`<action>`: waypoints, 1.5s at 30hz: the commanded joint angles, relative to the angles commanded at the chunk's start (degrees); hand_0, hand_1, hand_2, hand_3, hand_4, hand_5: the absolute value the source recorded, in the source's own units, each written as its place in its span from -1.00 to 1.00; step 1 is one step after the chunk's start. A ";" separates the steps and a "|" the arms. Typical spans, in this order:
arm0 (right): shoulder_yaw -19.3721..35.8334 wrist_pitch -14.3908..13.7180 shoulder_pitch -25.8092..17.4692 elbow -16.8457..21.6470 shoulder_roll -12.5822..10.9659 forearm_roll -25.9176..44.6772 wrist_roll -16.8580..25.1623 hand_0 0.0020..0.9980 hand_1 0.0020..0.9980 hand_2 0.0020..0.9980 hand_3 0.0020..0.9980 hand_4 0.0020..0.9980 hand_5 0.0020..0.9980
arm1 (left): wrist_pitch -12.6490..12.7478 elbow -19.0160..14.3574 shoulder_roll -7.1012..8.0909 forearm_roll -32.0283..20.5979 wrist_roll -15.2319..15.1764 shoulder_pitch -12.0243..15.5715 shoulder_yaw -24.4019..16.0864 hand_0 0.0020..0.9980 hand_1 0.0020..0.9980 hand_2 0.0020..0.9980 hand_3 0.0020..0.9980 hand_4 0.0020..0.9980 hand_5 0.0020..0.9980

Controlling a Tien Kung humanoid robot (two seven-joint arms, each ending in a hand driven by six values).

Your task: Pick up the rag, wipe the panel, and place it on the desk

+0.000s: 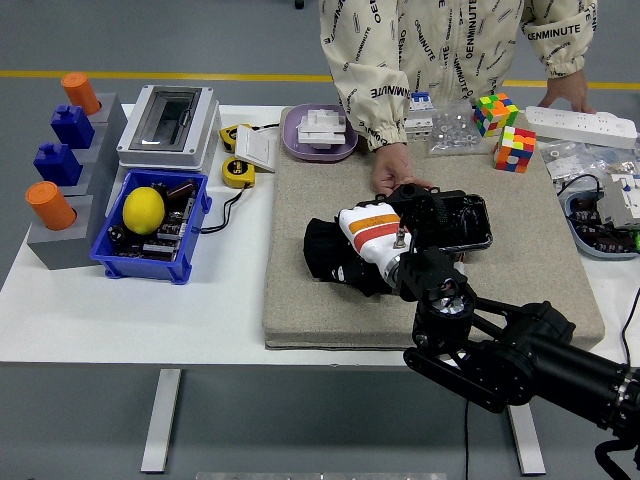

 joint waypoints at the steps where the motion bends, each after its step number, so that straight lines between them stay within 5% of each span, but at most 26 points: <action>1: 0.42 0.00 -0.08 -0.05 -0.03 -0.05 -0.01 -0.20 -0.11 0.02 0.04 0.83 -0.47 | 0.00 0.00 0.01 0.02 0.00 0.03 0.01 0.30 0.32 0.39 0.16 0.36 -0.11; 29: 7.77 0.00 -1.65 -0.97 -10.10 -0.75 -0.24 -0.20 -0.11 0.02 0.04 0.83 -0.47 | -0.02 -0.13 -0.03 0.45 -0.06 0.25 -0.94 0.31 0.33 0.39 0.16 0.36 -0.12; 45: 11.41 -0.04 -3.52 -2.06 -13.84 -1.41 -0.44 -0.20 -0.11 0.02 0.04 0.83 -0.47 | -0.01 -0.14 -0.09 0.70 -0.11 0.37 -1.52 0.31 0.33 0.39 0.16 0.36 -0.10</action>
